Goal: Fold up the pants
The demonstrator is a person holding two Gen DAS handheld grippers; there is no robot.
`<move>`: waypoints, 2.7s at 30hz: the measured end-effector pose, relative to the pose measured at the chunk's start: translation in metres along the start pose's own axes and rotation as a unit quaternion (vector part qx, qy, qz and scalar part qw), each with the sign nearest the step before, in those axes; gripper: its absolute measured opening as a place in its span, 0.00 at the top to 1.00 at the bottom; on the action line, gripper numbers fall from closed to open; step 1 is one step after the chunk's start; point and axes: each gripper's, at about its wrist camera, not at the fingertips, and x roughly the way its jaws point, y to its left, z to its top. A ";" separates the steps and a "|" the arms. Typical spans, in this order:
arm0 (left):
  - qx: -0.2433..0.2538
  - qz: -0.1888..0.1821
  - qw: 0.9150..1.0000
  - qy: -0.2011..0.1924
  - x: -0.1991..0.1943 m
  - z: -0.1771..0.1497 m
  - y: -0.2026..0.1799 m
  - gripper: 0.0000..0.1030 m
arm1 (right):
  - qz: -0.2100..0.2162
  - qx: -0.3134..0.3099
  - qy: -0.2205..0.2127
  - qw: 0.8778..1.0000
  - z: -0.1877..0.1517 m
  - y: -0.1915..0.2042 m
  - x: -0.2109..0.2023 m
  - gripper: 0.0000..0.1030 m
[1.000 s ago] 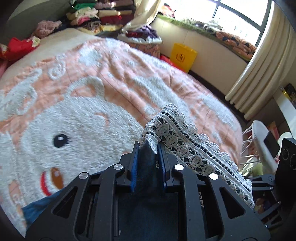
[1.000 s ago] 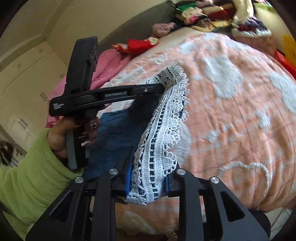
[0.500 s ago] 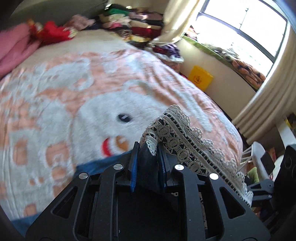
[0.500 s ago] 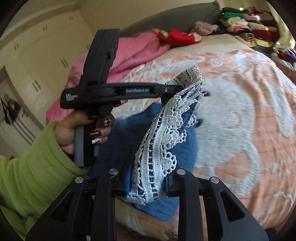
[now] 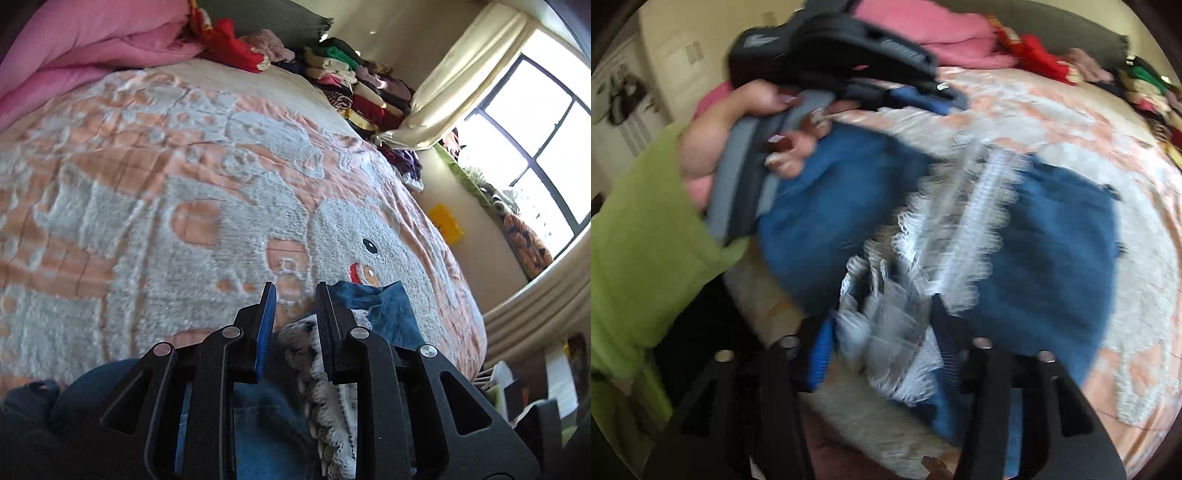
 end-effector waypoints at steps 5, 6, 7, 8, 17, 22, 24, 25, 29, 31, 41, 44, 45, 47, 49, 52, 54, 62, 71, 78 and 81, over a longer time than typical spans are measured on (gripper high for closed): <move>-0.016 -0.030 0.999 0.016 0.001 -0.003 0.004 0.77 | 0.014 -0.011 -0.041 0.999 0.003 -0.003 -0.032 0.46; -0.017 -0.040 0.999 0.024 0.004 -0.003 0.001 0.72 | 0.000 -0.003 -0.052 0.999 0.006 -0.012 -0.040 0.46; -0.018 -0.045 0.998 0.030 0.006 -0.004 0.000 0.70 | -0.012 0.009 -0.060 0.998 0.005 -0.021 -0.049 0.46; -0.017 -0.048 0.998 0.038 0.012 -0.005 -0.003 0.67 | -0.027 0.026 -0.067 0.997 0.008 -0.039 -0.054 0.46; 0.025 0.003 0.997 0.078 0.047 -0.008 -0.038 0.92 | -0.101 0.079 -0.050 0.990 0.043 -0.136 -0.038 0.43; 0.055 0.042 0.995 0.078 0.049 -0.004 -0.039 0.90 | -0.143 0.075 0.009 0.987 0.044 -0.158 0.006 0.43; 0.053 0.054 0.993 0.088 0.054 -0.008 -0.034 0.83 | -0.145 0.084 0.013 0.986 0.040 -0.163 0.013 0.39; 0.056 0.058 0.993 0.087 0.054 -0.009 -0.034 0.81 | -0.142 0.087 0.010 0.986 0.039 -0.163 0.011 0.39; 0.058 0.061 0.994 0.065 0.035 -0.010 -0.038 0.75 | -0.121 0.107 -0.019 0.987 0.034 -0.161 -0.017 0.38; 0.067 0.068 0.994 0.049 0.021 -0.010 -0.044 0.70 | -0.117 0.113 -0.036 0.986 0.032 -0.155 -0.033 0.32; 0.081 0.086 0.993 0.024 -0.029 -0.044 -0.070 0.45 | -0.104 0.097 -0.084 0.986 0.002 -0.111 -0.092 0.30; 0.083 0.090 0.992 0.032 -0.035 -0.060 -0.076 0.45 | -0.101 0.093 -0.088 0.987 -0.007 -0.100 -0.099 0.30; 0.085 0.089 0.992 0.036 -0.036 -0.065 -0.077 0.45 | -0.097 0.090 -0.089 0.987 -0.010 -0.095 -0.102 0.30; 0.086 0.088 0.991 0.047 -0.039 -0.075 -0.079 0.53 | -0.098 0.088 -0.088 0.987 -0.014 -0.090 -0.103 0.30; 0.077 0.078 0.992 0.057 -0.043 -0.087 -0.078 0.68 | -0.096 0.085 -0.088 0.988 -0.019 -0.085 -0.104 0.30; 0.062 0.067 0.993 0.077 -0.046 -0.103 -0.074 0.75 | -0.094 0.080 -0.088 0.988 -0.025 -0.078 -0.105 0.30; 0.045 0.061 0.993 0.088 -0.046 -0.113 -0.071 0.75 | -0.095 0.073 -0.088 0.989 -0.027 -0.073 -0.105 0.30; -0.011 0.049 0.990 0.130 -0.025 -0.138 -0.062 0.56 | -0.093 0.069 -0.077 0.990 -0.037 -0.061 -0.094 0.30; 0.031 0.089 0.989 0.110 -0.044 -0.141 -0.066 0.92 | -0.090 0.050 -0.052 0.993 -0.039 -0.046 -0.076 0.30; 0.047 0.102 0.987 0.116 -0.038 -0.150 -0.070 0.90 | -0.087 0.044 -0.024 0.995 -0.035 -0.037 -0.051 0.38; 0.048 0.103 0.987 0.116 -0.037 -0.149 -0.070 0.89 | -0.087 0.051 -0.011 0.995 -0.040 -0.041 -0.043 0.38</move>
